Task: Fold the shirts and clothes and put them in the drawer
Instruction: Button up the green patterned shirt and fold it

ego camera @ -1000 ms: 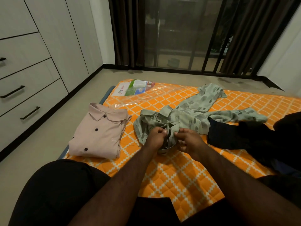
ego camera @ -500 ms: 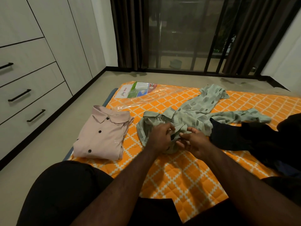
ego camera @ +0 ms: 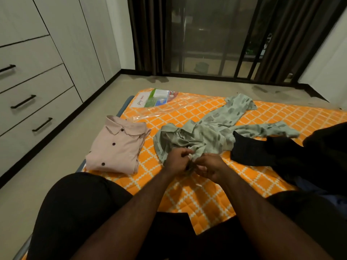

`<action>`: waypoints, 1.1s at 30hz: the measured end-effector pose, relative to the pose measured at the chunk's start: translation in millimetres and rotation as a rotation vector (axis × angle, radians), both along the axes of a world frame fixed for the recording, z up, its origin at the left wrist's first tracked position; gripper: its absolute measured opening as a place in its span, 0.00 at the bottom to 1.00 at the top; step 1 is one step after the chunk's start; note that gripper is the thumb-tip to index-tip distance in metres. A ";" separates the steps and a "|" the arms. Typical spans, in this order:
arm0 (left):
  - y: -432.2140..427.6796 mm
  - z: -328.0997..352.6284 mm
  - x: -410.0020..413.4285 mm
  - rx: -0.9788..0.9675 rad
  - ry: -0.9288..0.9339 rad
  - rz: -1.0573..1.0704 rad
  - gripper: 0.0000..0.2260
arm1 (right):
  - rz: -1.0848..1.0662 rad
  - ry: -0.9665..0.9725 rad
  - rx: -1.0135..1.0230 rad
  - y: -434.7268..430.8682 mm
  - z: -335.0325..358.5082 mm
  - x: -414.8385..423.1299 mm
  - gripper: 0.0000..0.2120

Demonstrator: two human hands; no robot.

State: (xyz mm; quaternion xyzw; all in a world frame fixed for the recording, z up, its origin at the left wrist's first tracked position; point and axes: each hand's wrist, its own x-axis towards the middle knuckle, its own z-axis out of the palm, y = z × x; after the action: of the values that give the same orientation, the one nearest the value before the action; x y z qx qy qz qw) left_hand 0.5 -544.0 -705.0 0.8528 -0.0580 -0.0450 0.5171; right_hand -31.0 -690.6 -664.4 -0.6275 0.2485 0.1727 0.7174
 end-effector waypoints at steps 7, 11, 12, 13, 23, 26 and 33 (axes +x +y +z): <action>13.4 -8.3 -18.6 0.011 0.030 0.023 0.13 | -0.058 -0.025 0.011 3.7 7.9 -2.6 0.03; 11.1 2.1 -19.4 -0.014 -0.017 0.080 0.11 | -0.008 -0.072 -0.010 6.8 8.3 -3.6 0.06; 11.3 2.4 -18.8 -0.025 -0.033 0.099 0.11 | 0.003 -0.081 -0.018 7.7 8.9 -4.1 0.07; 11.3 1.6 -17.3 -0.032 -0.048 0.113 0.10 | 0.009 -0.094 -0.021 8.0 8.2 -2.9 0.08; 6.1 26.6 5.4 0.134 -0.219 0.054 0.07 | -0.090 -0.185 -0.124 -1.2 13.6 17.4 0.15; 9.0 37.3 15.8 0.142 -0.221 0.035 0.07 | -0.048 -0.224 -0.210 -5.3 28.4 33.0 0.16; 10.2 24.6 31.8 -0.051 -0.128 0.118 0.05 | 0.063 -0.291 -0.283 8.1 36.7 57.6 0.20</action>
State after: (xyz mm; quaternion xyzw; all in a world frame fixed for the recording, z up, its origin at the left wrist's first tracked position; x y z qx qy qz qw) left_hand 32.3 -533.8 -680.4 0.8424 -0.0415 0.0414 0.5357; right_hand 26.6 -682.5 -627.7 -0.7478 0.1444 0.0660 0.6446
